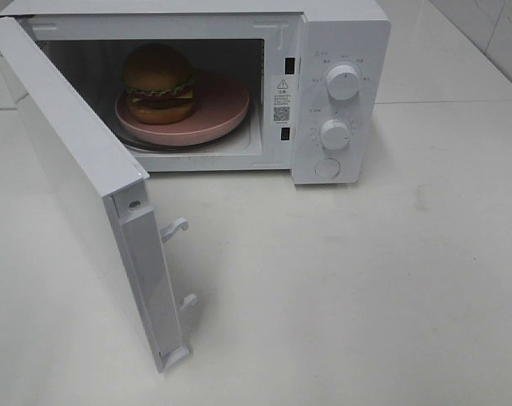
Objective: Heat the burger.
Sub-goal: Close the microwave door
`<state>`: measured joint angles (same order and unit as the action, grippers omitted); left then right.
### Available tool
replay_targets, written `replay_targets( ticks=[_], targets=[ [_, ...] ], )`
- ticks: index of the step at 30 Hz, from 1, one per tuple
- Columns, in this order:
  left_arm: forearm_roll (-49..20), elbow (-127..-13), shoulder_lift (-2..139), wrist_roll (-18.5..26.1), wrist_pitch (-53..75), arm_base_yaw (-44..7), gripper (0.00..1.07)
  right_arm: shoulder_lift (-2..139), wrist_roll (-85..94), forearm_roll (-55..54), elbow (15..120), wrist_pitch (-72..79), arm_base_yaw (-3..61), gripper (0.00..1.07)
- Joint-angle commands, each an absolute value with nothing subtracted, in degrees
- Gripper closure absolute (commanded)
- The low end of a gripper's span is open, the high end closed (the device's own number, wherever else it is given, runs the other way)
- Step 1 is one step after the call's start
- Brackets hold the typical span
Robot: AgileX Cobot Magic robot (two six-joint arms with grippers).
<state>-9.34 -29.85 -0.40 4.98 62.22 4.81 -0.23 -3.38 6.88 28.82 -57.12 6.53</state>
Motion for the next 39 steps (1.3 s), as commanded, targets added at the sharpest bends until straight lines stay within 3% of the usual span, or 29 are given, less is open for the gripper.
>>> replay_targets(
  ticks=[1, 39],
  targets=[
    [-9.74, -29.62, -1.09, 5.16, 61.42, 4.64, 0.09, -2.01, -3.44, 6.82, 28.71, -56.84, 6.02, 0.32],
    [-10.89, -30.60, 0.69, 5.04, 60.33, 4.64, 0.09, -2.01, -3.44, 6.82, 28.71, -56.84, 6.02, 0.32]
  ],
)
